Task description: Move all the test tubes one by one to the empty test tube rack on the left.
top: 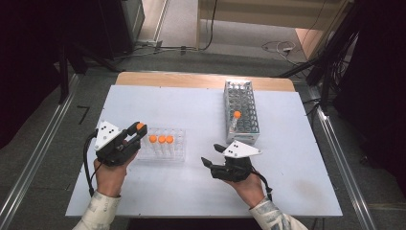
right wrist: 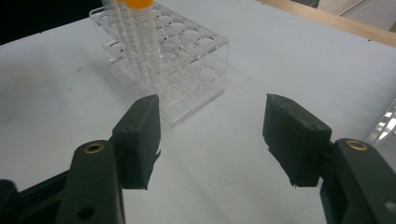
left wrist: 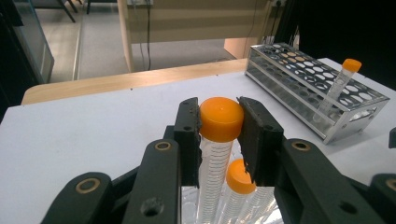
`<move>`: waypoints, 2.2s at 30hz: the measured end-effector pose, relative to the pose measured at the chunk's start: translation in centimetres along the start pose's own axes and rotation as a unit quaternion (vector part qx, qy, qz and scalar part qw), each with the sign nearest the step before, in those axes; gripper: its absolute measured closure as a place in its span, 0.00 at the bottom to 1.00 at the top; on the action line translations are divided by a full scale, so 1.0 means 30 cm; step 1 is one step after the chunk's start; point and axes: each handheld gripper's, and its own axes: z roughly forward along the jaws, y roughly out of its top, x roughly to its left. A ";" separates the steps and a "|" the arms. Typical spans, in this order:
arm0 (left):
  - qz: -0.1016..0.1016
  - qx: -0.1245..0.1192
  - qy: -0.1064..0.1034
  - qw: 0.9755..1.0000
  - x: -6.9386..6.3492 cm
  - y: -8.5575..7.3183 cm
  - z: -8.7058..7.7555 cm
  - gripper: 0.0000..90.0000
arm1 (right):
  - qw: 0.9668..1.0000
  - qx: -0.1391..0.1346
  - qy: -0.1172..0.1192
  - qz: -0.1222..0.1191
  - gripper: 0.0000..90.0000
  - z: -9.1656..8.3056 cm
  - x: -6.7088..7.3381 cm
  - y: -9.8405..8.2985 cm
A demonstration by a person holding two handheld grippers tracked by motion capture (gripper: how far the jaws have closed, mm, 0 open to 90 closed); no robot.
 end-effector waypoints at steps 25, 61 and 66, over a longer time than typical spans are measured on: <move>-0.011 0.014 0.002 1.000 -0.009 -0.059 0.021 0.72 | 1.000 0.005 -0.001 -0.008 0.40 0.004 0.003 -0.003; -0.027 0.002 0.000 1.000 -0.051 -0.045 0.025 0.23 | 0.991 -0.027 -0.121 0.055 0.44 -0.033 -0.187 -0.002; -0.025 0.005 0.004 1.000 -0.054 -0.046 0.029 0.20 | 0.984 -0.036 -0.155 0.080 0.47 -0.022 -0.256 0.010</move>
